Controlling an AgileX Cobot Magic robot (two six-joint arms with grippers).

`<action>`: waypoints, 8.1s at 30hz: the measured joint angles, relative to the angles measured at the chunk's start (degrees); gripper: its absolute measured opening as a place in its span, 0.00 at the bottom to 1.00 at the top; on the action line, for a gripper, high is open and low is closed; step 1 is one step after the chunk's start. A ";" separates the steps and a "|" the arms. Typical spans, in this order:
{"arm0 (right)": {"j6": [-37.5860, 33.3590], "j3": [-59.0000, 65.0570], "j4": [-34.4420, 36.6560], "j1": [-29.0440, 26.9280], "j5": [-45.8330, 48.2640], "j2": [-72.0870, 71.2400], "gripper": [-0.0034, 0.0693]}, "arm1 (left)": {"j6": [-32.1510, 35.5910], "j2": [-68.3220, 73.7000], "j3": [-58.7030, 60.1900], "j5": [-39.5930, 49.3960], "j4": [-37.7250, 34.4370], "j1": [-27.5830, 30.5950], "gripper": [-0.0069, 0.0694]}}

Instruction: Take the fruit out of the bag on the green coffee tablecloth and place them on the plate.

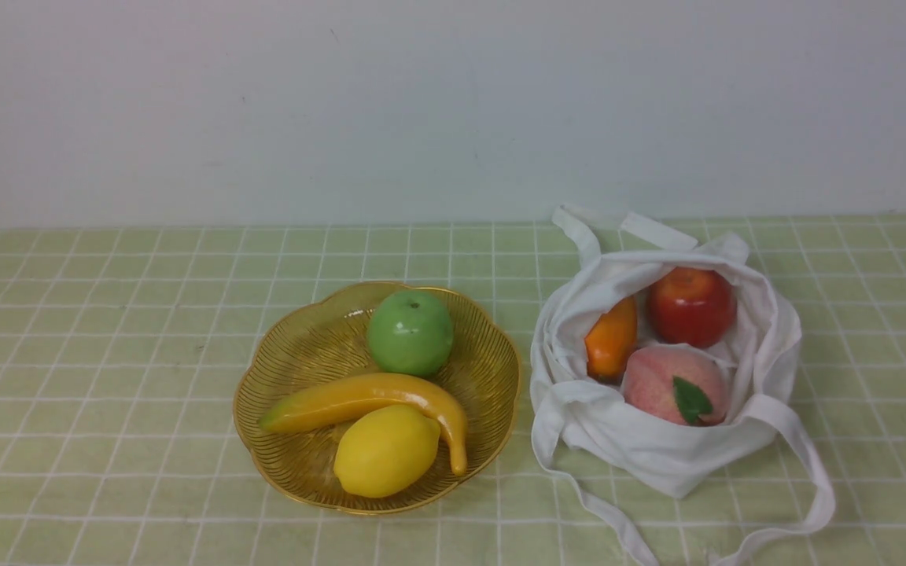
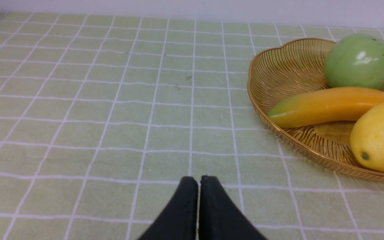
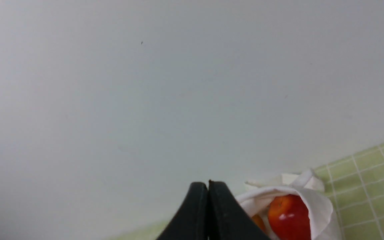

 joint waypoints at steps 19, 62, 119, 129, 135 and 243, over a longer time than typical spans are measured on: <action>-24.98 -35.12 4.69 9.56 30.46 64.19 0.25 | 0.00 0.00 0.00 0.00 0.00 0.00 0.08; 1.76 -53.61 -26.96 18.48 30.63 96.82 0.88 | 0.00 0.00 0.00 0.00 0.00 0.00 0.08; -21.53 -71.97 -3.09 28.92 17.57 108.85 1.00 | 0.00 0.00 0.00 0.00 0.00 0.00 0.08; -19.96 -77.12 -7.82 28.64 25.73 108.79 0.98 | 0.00 0.00 0.00 0.00 0.00 0.00 0.08; -15.89 -91.01 -9.02 27.02 44.29 107.28 0.78 | 0.00 0.00 0.00 0.00 0.00 0.00 0.08; 0.44 21.67 -28.40 -0.42 -1.47 -9.93 0.03 | 0.00 0.00 0.00 0.00 0.00 0.00 0.08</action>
